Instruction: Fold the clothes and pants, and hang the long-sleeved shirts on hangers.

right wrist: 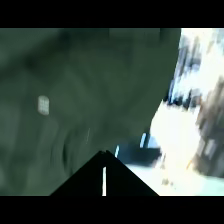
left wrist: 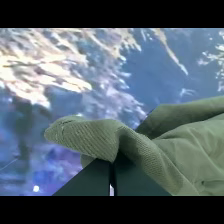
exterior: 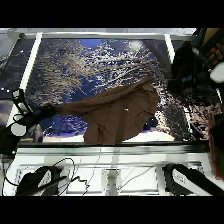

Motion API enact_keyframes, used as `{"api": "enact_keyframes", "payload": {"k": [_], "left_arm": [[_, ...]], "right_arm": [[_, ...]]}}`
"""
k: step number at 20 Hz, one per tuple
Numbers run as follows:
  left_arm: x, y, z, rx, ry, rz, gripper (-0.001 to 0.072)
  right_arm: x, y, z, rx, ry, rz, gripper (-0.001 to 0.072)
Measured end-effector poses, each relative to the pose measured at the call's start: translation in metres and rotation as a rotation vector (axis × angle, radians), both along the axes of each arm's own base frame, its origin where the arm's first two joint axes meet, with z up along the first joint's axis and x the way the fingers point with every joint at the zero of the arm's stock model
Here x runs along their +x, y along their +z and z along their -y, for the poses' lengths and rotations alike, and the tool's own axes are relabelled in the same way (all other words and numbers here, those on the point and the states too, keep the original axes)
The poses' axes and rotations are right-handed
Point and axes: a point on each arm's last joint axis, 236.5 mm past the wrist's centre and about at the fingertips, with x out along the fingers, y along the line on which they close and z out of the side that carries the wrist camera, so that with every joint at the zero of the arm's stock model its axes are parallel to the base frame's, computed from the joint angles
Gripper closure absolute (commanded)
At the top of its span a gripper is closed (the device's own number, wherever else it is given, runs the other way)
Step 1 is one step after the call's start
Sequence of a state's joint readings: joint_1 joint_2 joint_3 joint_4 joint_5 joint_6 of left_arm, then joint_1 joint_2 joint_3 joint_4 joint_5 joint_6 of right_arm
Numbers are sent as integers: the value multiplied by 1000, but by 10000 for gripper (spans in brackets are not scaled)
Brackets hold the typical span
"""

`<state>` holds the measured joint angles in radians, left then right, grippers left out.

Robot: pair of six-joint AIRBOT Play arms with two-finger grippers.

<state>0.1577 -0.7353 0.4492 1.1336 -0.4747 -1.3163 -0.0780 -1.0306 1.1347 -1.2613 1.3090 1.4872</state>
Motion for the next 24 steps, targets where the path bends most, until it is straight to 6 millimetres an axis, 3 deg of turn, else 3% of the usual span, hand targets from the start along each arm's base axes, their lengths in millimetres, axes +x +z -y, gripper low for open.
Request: {"api": "enact_keyframes", "payload": {"k": [1, 2, 4, 5, 9, 15, 19, 24], "left_arm": [[0, 0, 0, 6, -2, -1, 696], [0, 0, -1, 8, -3, -1, 696], [0, -1, -1, 12, -5, -2, 696], [0, -1, -1, 13, -5, -2, 695], [0, -1, -1, 15, -6, -3, 696], [0, -1, -1, 16, -6, -3, 695], [0, -1, -1, 16, -6, -3, 695], [0, -1, -1, 16, -5, -3, 695]], "right_arm": [[-30, -14, -8, 34, -17, -34, 697], [-57, -27, -18, 84, -39, -62, 624], [-98, -54, -45, 222, -94, -98, 213], [-113, -67, -59, 300, -122, -115, 163], [-140, -108, -89, 507, -248, -187, 173], [-144, -155, -93, 578, -401, -302, 174], [-147, -181, -100, 600, -425, -404, 174], [-159, -194, -141, 646, -330, -488, 174]]}}
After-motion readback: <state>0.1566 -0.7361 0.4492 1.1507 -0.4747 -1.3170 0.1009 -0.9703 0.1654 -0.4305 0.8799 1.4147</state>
